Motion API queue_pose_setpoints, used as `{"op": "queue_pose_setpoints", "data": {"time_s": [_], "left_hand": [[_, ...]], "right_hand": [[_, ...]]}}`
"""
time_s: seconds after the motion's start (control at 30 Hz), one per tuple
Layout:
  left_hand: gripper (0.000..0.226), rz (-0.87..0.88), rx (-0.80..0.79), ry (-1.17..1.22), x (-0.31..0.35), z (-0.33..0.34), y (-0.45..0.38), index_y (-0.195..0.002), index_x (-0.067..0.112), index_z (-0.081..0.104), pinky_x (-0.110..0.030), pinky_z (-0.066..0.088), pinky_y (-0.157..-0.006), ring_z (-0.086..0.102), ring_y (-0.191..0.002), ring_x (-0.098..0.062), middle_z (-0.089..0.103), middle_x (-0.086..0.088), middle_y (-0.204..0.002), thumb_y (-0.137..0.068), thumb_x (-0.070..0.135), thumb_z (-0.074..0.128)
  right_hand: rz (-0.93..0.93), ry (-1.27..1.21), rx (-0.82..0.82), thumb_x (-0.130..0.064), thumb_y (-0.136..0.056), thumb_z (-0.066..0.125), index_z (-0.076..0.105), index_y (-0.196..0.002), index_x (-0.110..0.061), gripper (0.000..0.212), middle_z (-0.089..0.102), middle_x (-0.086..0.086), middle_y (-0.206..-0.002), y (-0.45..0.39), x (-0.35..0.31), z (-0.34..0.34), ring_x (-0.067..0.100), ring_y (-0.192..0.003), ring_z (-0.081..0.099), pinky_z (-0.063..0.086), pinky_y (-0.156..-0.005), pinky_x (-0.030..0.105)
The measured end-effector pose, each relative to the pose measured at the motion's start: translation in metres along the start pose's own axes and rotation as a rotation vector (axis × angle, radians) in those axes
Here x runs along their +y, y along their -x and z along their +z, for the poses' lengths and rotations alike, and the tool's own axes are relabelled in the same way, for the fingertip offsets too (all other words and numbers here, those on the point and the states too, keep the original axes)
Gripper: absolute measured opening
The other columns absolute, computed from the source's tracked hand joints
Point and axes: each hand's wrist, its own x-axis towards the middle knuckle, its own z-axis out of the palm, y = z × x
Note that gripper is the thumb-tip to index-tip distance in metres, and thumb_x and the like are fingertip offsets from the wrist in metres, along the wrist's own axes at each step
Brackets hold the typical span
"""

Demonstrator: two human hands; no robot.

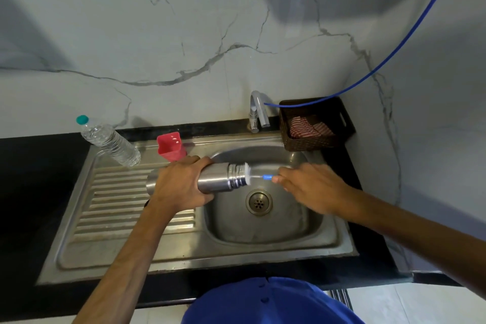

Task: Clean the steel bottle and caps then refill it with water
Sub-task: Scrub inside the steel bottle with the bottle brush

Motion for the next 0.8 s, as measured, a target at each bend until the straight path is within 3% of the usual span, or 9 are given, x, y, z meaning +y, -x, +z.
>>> {"op": "queue_pose_setpoints", "data": {"time_s": [0.07, 0.17, 0.27, 0.37, 0.43, 0.5, 0.57, 0.67, 0.8], "left_hand": [[0.073, -0.008, -0.018, 0.063, 0.008, 0.001, 0.000, -0.127, 0.040, 0.055, -0.032, 0.055, -0.073, 0.068, -0.090, -0.015, 0.070, 0.011, -0.106, -0.060, 0.057, 0.078], [0.072, 0.027, -0.044, 0.082, 0.028, 0.010, -0.002, -0.125, 0.039, 0.056, -0.034, 0.057, -0.077, 0.070, -0.094, -0.020, 0.071, 0.009, -0.110, -0.057, 0.051, 0.076], [0.071, 0.096, -0.052, 0.071, 0.036, 0.017, -0.005, -0.126, 0.038, 0.056, -0.034, 0.057, -0.080, 0.069, -0.098, -0.020, 0.070, 0.007, -0.115, -0.058, 0.046, 0.077], [0.072, 0.086, -0.045, 0.104, 0.016, 0.018, 0.002, -0.128, 0.040, 0.055, -0.035, 0.057, -0.079, 0.068, -0.097, -0.019, 0.069, 0.008, -0.114, -0.060, 0.051, 0.078], [0.070, 0.068, 0.044, 0.039, 0.007, 0.017, 0.006, -0.125, 0.037, 0.058, -0.037, 0.057, -0.079, 0.068, -0.096, -0.021, 0.068, 0.008, -0.111, -0.061, 0.051, 0.081], [0.070, 0.094, 0.146, -0.062, 0.011, 0.020, 0.003, -0.119, 0.029, 0.063, -0.038, 0.054, -0.080, 0.066, -0.095, -0.023, 0.067, 0.004, -0.107, -0.055, 0.040, 0.089], [0.074, 0.117, 0.245, -0.057, 0.022, 0.022, -0.001, -0.116, 0.020, 0.065, -0.041, 0.054, -0.085, 0.065, -0.096, -0.027, 0.068, -0.003, -0.107, -0.047, 0.027, 0.093], [0.078, 0.183, 0.346, -0.034, 0.021, 0.023, 0.001, -0.118, 0.018, 0.064, -0.043, 0.052, -0.089, 0.062, -0.099, -0.027, 0.067, -0.006, -0.110, -0.047, 0.023, 0.095], [0.083, 0.300, 0.282, -0.018, 0.009, 0.015, 0.015, -0.129, 0.026, 0.055, -0.040, 0.052, -0.087, 0.061, -0.103, -0.022, 0.065, -0.001, -0.118, -0.059, 0.045, 0.094]], "right_hand": [[-0.037, 0.340, 0.119, -0.040, -0.107, 0.038, 0.057, -0.091, -0.020, 0.032, 0.056, -0.001, -0.067, 0.005, 0.004, 0.011, 0.019, -0.051, 0.055, 0.040, -0.043, 0.031], [-0.102, 0.401, 0.096, -0.036, -0.105, 0.044, 0.053, -0.101, -0.019, 0.019, 0.062, 0.002, -0.075, 0.008, 0.003, 0.024, 0.020, -0.049, 0.059, 0.036, -0.036, 0.028], [-0.143, 0.388, 0.007, -0.044, -0.109, 0.026, 0.045, -0.116, -0.022, 0.030, 0.059, -0.002, -0.071, 0.008, -0.004, 0.015, 0.016, -0.048, 0.050, 0.028, -0.042, 0.029], [-0.020, 0.084, -0.184, -0.052, -0.108, 0.026, 0.050, -0.113, -0.025, 0.036, 0.052, -0.003, -0.070, 0.016, 0.007, 0.000, 0.018, -0.062, 0.052, 0.041, -0.060, 0.036], [0.163, -0.352, -0.337, -0.069, -0.098, 0.030, 0.058, -0.092, -0.025, 0.052, 0.055, -0.006, -0.071, 0.021, 0.019, -0.002, 0.014, -0.065, 0.054, 0.044, -0.065, 0.035], [0.402, -0.903, -0.514, -0.072, -0.095, 0.039, 0.049, -0.074, -0.024, 0.053, 0.036, -0.008, -0.059, 0.023, 0.015, 0.008, 0.011, -0.048, 0.030, 0.026, -0.046, 0.025], [0.585, -1.286, -0.670, -0.059, -0.102, 0.041, 0.043, -0.069, -0.027, 0.046, 0.022, -0.009, -0.058, 0.018, 0.002, 0.016, 0.008, -0.045, 0.013, 0.009, -0.039, 0.020], [0.536, -1.362, -0.702, -0.055, -0.104, 0.040, 0.042, -0.068, -0.028, 0.046, 0.021, -0.008, -0.059, 0.020, -0.006, 0.016, 0.007, -0.046, 0.011, 0.007, -0.038, 0.021], [0.430, -1.093, -0.468, -0.062, -0.099, 0.045, 0.046, -0.067, -0.026, 0.049, 0.032, -0.006, -0.057, 0.036, 0.003, 0.009, 0.010, -0.046, 0.025, 0.020, -0.042, 0.022]]}}
